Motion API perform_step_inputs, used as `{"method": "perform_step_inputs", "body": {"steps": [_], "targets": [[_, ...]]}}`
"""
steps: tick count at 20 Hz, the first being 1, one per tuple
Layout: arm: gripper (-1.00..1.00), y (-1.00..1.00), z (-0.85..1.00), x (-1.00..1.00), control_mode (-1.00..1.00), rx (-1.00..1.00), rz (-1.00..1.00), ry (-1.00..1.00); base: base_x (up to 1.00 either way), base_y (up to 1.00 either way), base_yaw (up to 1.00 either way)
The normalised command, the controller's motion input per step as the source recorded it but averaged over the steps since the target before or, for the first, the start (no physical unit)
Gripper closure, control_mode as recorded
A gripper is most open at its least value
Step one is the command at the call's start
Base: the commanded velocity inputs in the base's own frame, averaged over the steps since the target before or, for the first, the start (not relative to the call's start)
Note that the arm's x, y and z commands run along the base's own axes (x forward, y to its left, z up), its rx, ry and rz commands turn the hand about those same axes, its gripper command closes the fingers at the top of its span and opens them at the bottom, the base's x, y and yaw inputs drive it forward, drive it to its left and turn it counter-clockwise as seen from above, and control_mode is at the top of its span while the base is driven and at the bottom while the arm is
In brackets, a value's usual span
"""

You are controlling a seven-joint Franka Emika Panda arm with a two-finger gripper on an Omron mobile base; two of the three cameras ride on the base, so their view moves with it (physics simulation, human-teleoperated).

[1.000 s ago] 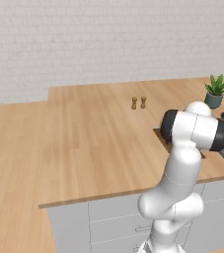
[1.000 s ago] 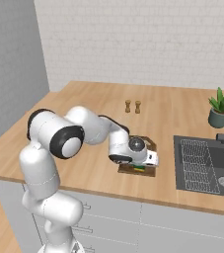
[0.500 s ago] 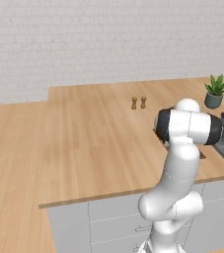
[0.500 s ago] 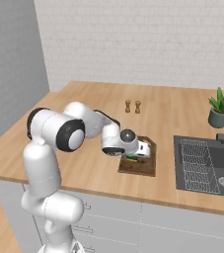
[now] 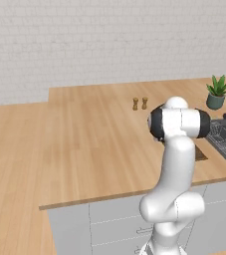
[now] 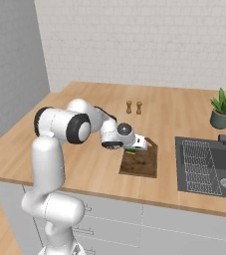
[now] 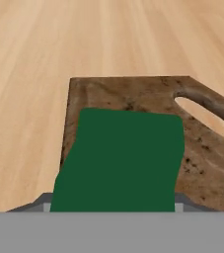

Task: Pick up the sponge from the counter and clean the cutting board by briefly scrubbing or pressing down on the cutting board. Once finished, release the sponge.

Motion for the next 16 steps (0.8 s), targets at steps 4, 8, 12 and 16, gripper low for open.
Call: {"method": "perform_step_inputs", "body": {"steps": [4, 8, 12, 16], "targets": [[1.00, 0.00, 0.00, -0.10, -1.00, 0.00, 0.00, 0.00, 0.00, 0.00, 0.00], [1.00, 0.00, -0.01, -0.54, -1.00, 0.00, 0.00, 0.00, 0.00, 0.00, 0.00], [1.00, -0.02, -0.08, -0.86, -1.00, 0.00, 0.00, 0.00, 0.00, 0.00, 0.00], [1.00, -0.08, -0.07, -0.93, -1.00, 0.00, 0.00, 0.00, 0.00, 0.00, 0.00]]}}
